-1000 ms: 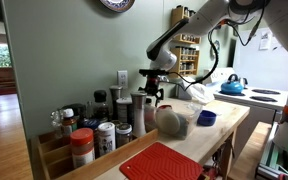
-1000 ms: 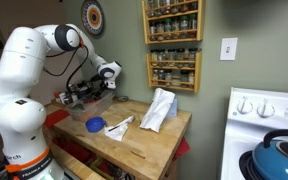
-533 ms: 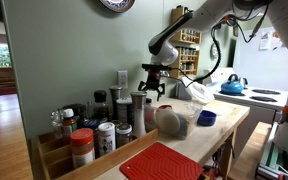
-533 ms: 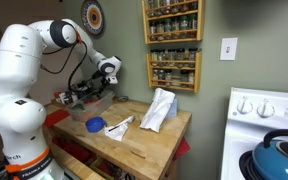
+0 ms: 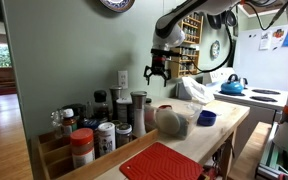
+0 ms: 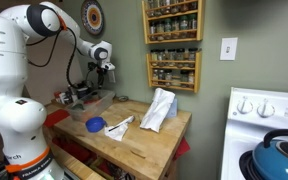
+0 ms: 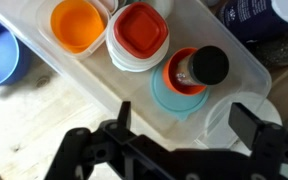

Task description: Remove the orange bowl from the case, put it on the table, put the container with a black lid in the orange bowl and then put them both in the clear case

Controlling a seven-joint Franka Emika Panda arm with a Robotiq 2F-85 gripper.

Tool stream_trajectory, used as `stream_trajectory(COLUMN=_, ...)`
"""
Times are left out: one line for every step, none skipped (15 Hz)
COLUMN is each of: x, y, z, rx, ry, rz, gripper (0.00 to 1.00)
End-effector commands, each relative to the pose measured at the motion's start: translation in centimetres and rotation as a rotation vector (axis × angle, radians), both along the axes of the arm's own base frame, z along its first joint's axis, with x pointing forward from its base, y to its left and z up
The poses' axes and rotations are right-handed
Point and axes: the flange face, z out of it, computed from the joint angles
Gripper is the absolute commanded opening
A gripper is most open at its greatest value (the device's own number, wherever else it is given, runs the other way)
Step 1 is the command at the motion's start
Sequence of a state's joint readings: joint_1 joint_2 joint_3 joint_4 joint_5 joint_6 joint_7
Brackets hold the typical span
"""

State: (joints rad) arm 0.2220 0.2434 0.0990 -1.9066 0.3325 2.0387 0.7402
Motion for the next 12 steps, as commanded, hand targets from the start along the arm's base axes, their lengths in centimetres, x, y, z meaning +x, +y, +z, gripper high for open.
stream_trajectory(x=-2.4, y=-0.2, z=2.5, rx=-0.073, ry=-0.116, rz=0.146, gripper=1.00)
stream_trajectory(x=-2.7, y=-0.2, z=3.1, rx=-0.085, ry=-0.148, rz=0.184, gripper=1.00)
stream_trajectory(x=-2.9, y=-0.3, z=3.8, rx=-0.096, ry=-0.186, rz=0.219, gripper=1.00)
stream_trajectory(x=-3.2, y=-0.4, z=4.4, rx=-0.103, ry=-0.227, rz=0.249, gripper=1.00)
stream_trajectory(x=-3.4, y=-0.5, z=5.0, rx=-0.105, ry=-0.274, rz=0.278, gripper=1.00)
stream_trajectory(x=-3.4, y=-0.6, z=5.5, rx=-0.099, ry=-0.334, rz=0.279, gripper=1.00)
stream_trajectory(x=-1.9, y=-0.1, z=5.1, rx=-0.082, ry=-0.253, rz=0.236, gripper=1.00)
stream_trajectory(x=-2.1, y=-0.2, z=5.5, rx=-0.082, ry=-0.291, rz=0.247, gripper=1.00)
stream_trajectory(x=-2.3, y=-0.3, z=5.7, rx=-0.082, ry=-0.306, rz=0.252, gripper=1.00)
stream_trajectory(x=-2.5, y=-0.3, z=5.8, rx=-0.083, ry=-0.311, rz=0.257, gripper=1.00)
stream_trajectory(x=-2.6, y=-0.4, z=5.8, rx=-0.083, ry=-0.314, rz=0.259, gripper=1.00)
stream_trajectory(x=-2.7, y=-0.4, z=5.8, rx=-0.084, ry=-0.315, rz=0.259, gripper=1.00)
